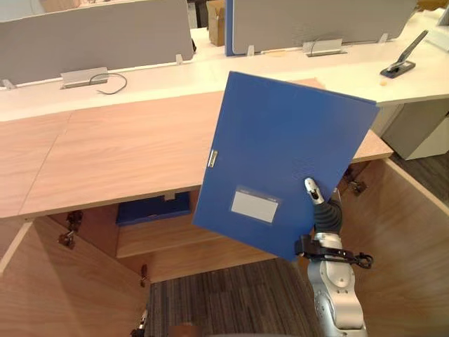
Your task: Walk over to the cabinet, pick up the folder, carry it to the office cabinet, place the folder inside the office cabinet, then close the office cabinet door
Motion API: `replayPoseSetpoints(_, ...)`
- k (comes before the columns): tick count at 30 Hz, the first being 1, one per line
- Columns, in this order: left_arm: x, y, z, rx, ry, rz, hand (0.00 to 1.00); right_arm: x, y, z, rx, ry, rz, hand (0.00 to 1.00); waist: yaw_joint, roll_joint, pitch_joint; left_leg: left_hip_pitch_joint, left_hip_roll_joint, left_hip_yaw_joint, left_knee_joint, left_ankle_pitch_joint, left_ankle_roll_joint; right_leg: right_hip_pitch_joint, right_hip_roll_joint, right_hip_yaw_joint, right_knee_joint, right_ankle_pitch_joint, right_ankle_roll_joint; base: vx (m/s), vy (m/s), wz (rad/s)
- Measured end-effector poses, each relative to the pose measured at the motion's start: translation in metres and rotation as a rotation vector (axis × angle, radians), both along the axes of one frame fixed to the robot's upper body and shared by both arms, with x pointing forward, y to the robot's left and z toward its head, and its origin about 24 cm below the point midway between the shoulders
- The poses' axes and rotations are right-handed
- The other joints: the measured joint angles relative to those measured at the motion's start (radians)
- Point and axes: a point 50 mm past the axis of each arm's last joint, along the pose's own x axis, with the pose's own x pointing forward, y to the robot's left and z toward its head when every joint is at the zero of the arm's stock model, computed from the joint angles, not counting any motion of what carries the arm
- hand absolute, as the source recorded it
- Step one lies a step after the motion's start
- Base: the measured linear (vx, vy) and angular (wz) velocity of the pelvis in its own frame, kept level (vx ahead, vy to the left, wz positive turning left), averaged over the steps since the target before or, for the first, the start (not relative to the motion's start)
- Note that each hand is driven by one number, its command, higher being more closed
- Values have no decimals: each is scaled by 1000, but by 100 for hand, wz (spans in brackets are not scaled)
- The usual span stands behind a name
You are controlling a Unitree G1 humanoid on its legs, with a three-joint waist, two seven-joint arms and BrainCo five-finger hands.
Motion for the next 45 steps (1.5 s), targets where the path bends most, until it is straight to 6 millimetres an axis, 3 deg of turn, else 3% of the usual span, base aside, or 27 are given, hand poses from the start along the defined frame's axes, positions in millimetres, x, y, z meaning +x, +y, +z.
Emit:
replayPoseSetpoints(1,0,-1,0,-3,1,-9,0,0,0,1,1,-3,1,100,6,3,-1,2,-14,6,-56,19,0,4,3,2,3,0,1,122,141,-19)
replayPoseSetpoints(2,-1,-1,0,-2,0,-23,0,-1,3,5,6,-23,11,100,11,21,-2,12,-19,26,-171,91,65,21,20,7,2,-6,17,149,135,-5)
replayPoseSetpoints(3,-1,2,2,10,-9,-23,0,-2,11,8,24,-36,35,100,6,-8,-2,45,-42,28,-223,106,72,26,3,7,-3,-10,28,159,116,4)
replayPoseSetpoints(6,4,3,4,16,-36,-39,0,-5,24,21,45,-92,83,100,8,-34,-13,94,-88,29,-320,141,93,51,-26,6,-45,1,45,148,65,16)
replayPoseSetpoints(19,14,4,9,43,-62,-104,0,-12,33,19,55,-84,134,100,13,-36,-23,201,-100,84,-453,148,95,89,-25,61,-96,37,84,62,-6,-12)
replayPoseSetpoints(22,16,3,9,54,-58,-137,0,-14,32,16,42,-72,140,100,8,-24,-23,220,-101,50,-471,152,100,69,-42,35,7,36,86,53,55,29)
replayPoseSetpoints(23,17,2,8,56,-51,-158,0,-14,31,16,32,-72,144,100,2,-14,-23,229,-98,15,-469,158,108,31,-64,18,120,30,87,86,81,65)
replayPoseSetpoints(24,18,0,8,61,-48,-183,0,-14,32,17,-5,-79,152,100,-4,-3,-14,235,-102,-23,-466,159,113,-14,-109,0,242,-19,71,97,85,67)
replayPoseSetpoints(25,18,0,8,62,-45,-195,0,-13,34,18,-16,-85,164,100,0,-3,-14,233,-107,-31,-459,156,118,-29,-139,-2,282,-41,73,82,70,58)
replayPoseSetpoints(27,15,0,6,61,-23,-232,0,-6,46,26,-122,-129,226,100,6,7,-8,203,-101,-67,-382,120,130,-78,-239,-15,316,-73,74,33,47,49)
replayPoseSetpoints(28,13,2,5,66,-16,-235,0,-4,50,30,-152,-148,246,100,8,7,-6,188,-95,-74,-346,98,124,-88,-252,-14,296,-71,76,1,-16,28)
replayPoseSetpoints(29,9,9,5,83,3,-247,0,2,59,38,-242,-199,285,100,21,0,8,160,-86,-75,-254,47,110,-97,-271,-2,232,-40,91,-11,-87,3)
replayPoseSetpoints(30,2,17,6,105,27,-259,0,7,70,49,-336,-270,338,100,33,-20,24,136,-86,-73,-162,-15,94,-110,-281,18,182,48,81,-15,-120,-5)
replayPoseSetpoints(31,-1,23,6,119,39,-263,0,8,75,55,-385,-307,362,100,38,-32,32,122,-89,-72,-115,-45,87,-121,-286,28,180,72,101,-35,-186,-7)
replayPoseSetpoints(32,-9,23,4,114,75,-279,0,6,80,58,-501,-359,411,100,53,-15,32,105,-67,-80,-40,-93,68,-117,-280,39,218,44,195,-17,-165,-7)
replayPoseSetpoints(35,-23,16,1,95,113,-308,0,-1,89,54,-712,-423,544,100,65,-7,25,54,-53,-91,20,-121,46,-174,-292,43,325,-19,192,4,-168,5)
replayPoseSetpoints(39,-17,8,0,71,81,-320,0,-2,83,52,-933,-455,660,100,67,9,49,-11,-60,-122,142,-132,31,-229,-336,40,479,-57,171,-15,-63,23)
replayPoseSetpoints(45,2,11,7,89,-9,-357,0,-14,77,59,-1132,-560,786,100,65,7,81,-101,-83,-150,290,-189,18,-273,-392,41,621,-152,183,-75,4,28)
